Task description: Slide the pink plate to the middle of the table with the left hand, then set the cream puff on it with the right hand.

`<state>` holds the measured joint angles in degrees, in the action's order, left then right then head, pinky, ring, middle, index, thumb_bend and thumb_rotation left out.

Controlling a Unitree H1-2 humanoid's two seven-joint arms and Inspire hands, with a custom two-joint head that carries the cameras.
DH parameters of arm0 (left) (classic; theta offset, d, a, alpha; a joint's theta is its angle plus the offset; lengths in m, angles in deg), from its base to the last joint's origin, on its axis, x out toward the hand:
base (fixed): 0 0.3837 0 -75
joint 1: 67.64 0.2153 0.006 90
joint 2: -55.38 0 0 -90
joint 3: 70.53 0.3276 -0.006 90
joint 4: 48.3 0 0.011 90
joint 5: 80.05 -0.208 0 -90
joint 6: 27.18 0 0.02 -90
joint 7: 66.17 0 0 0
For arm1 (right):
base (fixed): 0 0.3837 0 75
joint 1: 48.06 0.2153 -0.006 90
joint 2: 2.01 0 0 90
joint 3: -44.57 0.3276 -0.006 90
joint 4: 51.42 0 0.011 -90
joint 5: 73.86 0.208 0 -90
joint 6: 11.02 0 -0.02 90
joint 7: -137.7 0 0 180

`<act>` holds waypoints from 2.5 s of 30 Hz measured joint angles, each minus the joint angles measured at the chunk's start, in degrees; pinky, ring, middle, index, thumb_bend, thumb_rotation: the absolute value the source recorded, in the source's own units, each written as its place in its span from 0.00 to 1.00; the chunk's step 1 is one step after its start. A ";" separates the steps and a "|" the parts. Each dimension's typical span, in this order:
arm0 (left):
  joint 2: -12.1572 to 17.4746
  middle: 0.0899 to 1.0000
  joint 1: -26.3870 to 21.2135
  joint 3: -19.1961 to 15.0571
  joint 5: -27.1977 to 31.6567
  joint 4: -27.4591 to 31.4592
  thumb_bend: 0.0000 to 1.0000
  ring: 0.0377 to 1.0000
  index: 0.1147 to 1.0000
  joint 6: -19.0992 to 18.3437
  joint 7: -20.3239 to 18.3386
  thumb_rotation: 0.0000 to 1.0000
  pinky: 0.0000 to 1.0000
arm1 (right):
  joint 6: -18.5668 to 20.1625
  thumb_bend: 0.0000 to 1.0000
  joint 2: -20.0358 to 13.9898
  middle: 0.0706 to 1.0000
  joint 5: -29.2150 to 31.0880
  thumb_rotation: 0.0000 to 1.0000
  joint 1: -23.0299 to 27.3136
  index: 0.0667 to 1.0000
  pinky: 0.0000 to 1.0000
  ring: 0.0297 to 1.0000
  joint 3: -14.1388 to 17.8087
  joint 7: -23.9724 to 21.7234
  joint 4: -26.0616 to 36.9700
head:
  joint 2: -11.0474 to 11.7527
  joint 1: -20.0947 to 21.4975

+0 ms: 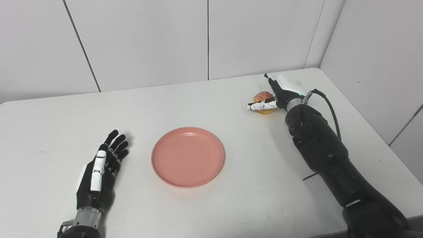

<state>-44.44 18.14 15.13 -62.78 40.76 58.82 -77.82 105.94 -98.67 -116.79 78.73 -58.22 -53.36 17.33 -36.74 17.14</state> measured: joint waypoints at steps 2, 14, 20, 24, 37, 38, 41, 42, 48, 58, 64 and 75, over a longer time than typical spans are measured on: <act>-0.06 0.89 0.18 0.01 -0.02 0.32 0.40 0.90 0.86 -0.45 0.12 0.88 0.92 | 0.00 0.96 0.00 0.94 0.14 0.53 0.17 0.94 0.75 0.88 -0.55 0.46 -0.88 | 0.00 0.00; -0.13 0.89 0.53 0.02 -0.03 0.72 0.40 0.90 0.86 -0.75 0.17 0.89 0.93 | -0.05 0.93 0.17 0.92 2.36 0.46 1.78 0.94 0.71 0.85 -1.67 2.25 -4.05 | -0.26 -0.26; -0.13 0.89 0.70 0.00 -0.03 0.92 0.40 0.90 0.85 -0.79 0.17 0.88 0.93 | -0.61 0.92 0.50 0.90 4.44 0.38 2.18 0.93 0.58 0.78 -1.66 3.54 -6.07 | -0.35 -0.44; -0.14 0.88 0.73 -0.05 -0.01 0.91 0.40 0.90 0.85 -0.79 0.17 0.89 0.93 | -1.09 0.91 0.80 0.91 5.62 0.36 2.34 0.92 0.62 0.81 -1.59 4.76 -6.78 | -0.44 -0.53; -0.22 0.89 1.01 -0.04 -0.03 1.41 0.40 0.90 0.86 -0.97 0.21 0.90 0.92 | -1.38 0.87 1.11 0.58 8.20 0.23 2.56 0.82 0.33 0.43 -0.60 7.42 -7.95 | -0.44 -0.70; -0.22 0.89 1.07 -0.03 -0.03 1.50 0.40 0.90 0.85 -0.97 0.23 0.89 0.92 | -1.38 0.85 1.13 0.50 8.40 0.23 2.56 0.79 0.30 0.37 -0.53 7.70 -8.01 | -0.53 -0.70; -0.25 0.88 1.36 -0.04 -0.03 1.86 0.39 0.90 0.85 -1.01 0.32 0.89 0.92 | -1.35 0.80 1.11 0.44 8.36 0.24 2.59 0.65 0.31 0.36 -0.82 8.01 -8.45 | -0.53 -0.70; -0.27 0.88 1.40 -0.05 -0.01 1.94 0.39 0.90 0.85 -1.04 0.32 0.89 0.92 | -1.32 0.78 1.09 0.43 8.17 0.23 2.63 0.60 0.32 0.36 -1.05 8.03 -8.64 | -0.53 -0.79; -0.30 0.89 1.43 -0.07 0.04 1.96 0.40 0.90 0.86 -1.13 0.33 0.89 0.92 | -1.19 0.57 0.71 0.43 7.80 0.17 4.02 0.47 0.34 0.37 -2.69 7.03 -10.86 | -0.44 -0.79; -0.31 0.88 1.46 -0.05 0.03 2.01 0.40 0.89 0.85 -1.24 0.33 0.88 0.91 | -1.09 0.51 -0.01 0.42 7.57 0.14 5.02 0.45 0.32 0.36 -4.64 5.83 -11.82 | -0.35 -1.32; -0.49 0.88 1.67 0.03 0.03 2.34 0.39 0.89 0.85 -1.29 0.35 0.89 0.92 | -1.08 0.51 -0.53 0.43 7.89 0.14 4.06 0.45 0.31 0.37 -4.27 5.10 -9.47 | -0.26 -1.58; -1.14 0.86 1.69 0.09 -0.09 2.36 0.39 0.88 0.83 -1.30 0.44 0.86 0.90 | -0.08 0.51 -1.28 0.42 5.30 0.14 1.88 0.45 0.32 0.37 -0.63 -0.92 4.51 | 0.00 -2.63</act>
<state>-45.58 19.84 15.22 -62.86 43.13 57.51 -77.38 105.86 -99.95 -111.49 80.61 -58.85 -54.28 21.84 -36.74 14.50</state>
